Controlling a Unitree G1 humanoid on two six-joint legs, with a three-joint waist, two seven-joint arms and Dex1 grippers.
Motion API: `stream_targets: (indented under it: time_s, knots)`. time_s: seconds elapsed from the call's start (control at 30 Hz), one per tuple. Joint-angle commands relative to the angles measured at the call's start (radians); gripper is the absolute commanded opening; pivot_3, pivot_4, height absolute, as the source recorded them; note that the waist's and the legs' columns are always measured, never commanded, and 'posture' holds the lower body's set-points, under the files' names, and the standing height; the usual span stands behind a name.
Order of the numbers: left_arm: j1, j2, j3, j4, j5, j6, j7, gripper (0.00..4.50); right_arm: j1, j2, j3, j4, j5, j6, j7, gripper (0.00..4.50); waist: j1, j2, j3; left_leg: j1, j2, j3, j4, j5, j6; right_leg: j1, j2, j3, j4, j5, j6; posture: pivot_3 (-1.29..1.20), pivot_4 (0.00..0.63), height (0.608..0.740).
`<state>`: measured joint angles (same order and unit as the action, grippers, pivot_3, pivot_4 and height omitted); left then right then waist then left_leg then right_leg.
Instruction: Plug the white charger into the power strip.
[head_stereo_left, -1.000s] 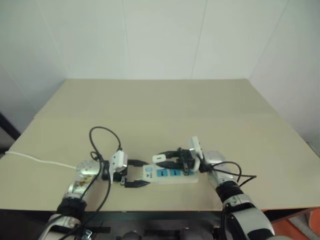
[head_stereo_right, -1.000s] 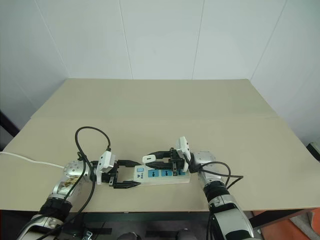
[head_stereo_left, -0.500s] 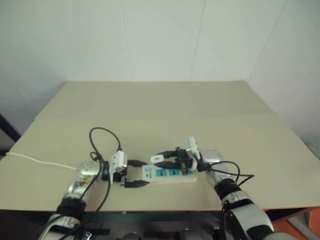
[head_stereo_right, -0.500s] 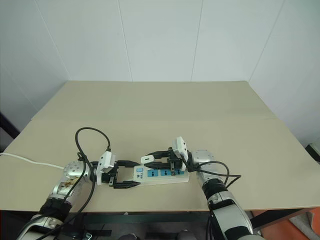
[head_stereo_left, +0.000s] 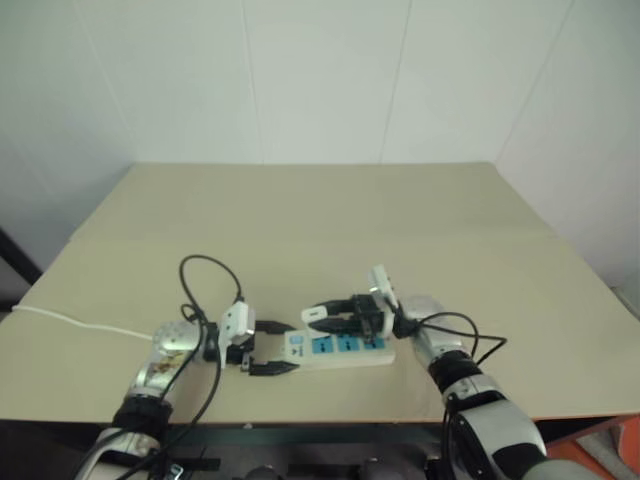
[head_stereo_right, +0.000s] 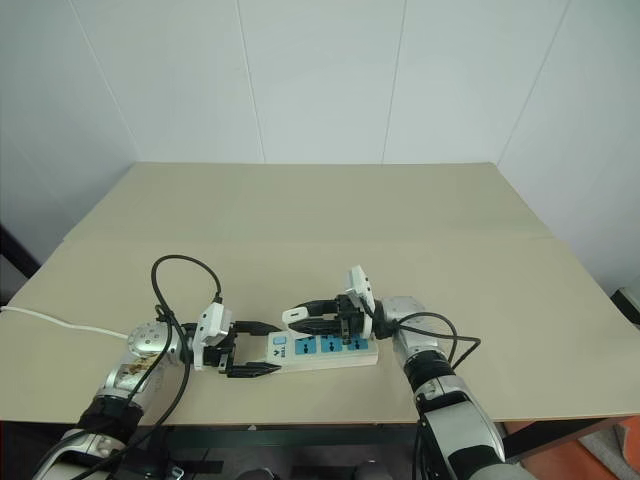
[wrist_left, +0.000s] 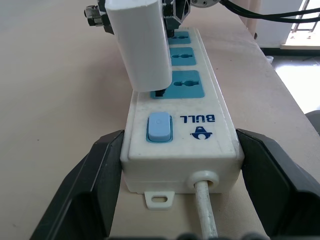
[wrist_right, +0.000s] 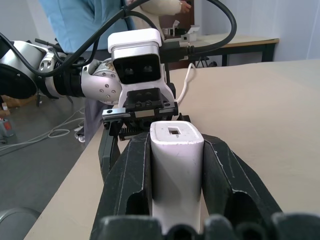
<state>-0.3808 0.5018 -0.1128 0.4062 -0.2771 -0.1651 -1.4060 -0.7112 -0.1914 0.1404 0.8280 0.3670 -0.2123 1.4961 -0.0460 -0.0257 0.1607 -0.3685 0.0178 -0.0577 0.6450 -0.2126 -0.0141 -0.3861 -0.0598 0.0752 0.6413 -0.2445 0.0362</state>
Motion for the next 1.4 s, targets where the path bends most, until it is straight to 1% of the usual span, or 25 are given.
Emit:
stream_targets:
  time_s: [0.03, 0.77, 1.07, 1.4]
  knots:
    - [0.011, 0.027, 0.003, -0.034, -0.007, -0.005, -0.023, 3.22, 0.090, -0.081, 0.022, 0.144, -0.116, 0.001, -0.035, 1.12, 0.000, 0.000, -0.001, 0.000, 0.000, 0.000, 0.000, 0.000, 0.000, 0.000, 0.000, 0.000, 0.000, 0.000, 0.000, 0.00, 0.150, 0.740]
    - [0.009, 0.025, -0.001, -0.039, -0.008, 0.005, -0.022, 3.22, 0.070, -0.119, 0.001, 0.169, -0.113, -0.046, -0.040, 1.12, 0.000, -0.002, -0.002, 0.000, 0.000, 0.000, -0.001, -0.001, -0.002, -0.001, -0.001, 0.000, -0.002, 0.000, 0.000, 0.00, 0.150, 0.740]
    - [0.007, 0.024, -0.006, -0.038, -0.011, 0.008, -0.016, 3.22, 0.065, -0.134, 0.000, 0.178, -0.113, -0.055, -0.039, 1.12, 0.000, -0.002, -0.003, 0.000, 0.001, -0.001, -0.003, -0.002, -0.003, -0.001, -0.001, -0.001, -0.010, 0.000, -0.001, 0.00, 0.150, 0.740]
    - [0.007, 0.027, -0.009, -0.035, -0.013, 0.007, -0.016, 3.22, 0.066, -0.157, -0.001, 0.178, -0.113, -0.062, -0.023, 1.12, 0.002, -0.002, -0.003, 0.000, 0.001, -0.001, -0.004, -0.003, -0.004, -0.001, -0.001, -0.001, -0.011, 0.000, -0.001, 0.00, 0.150, 0.740]
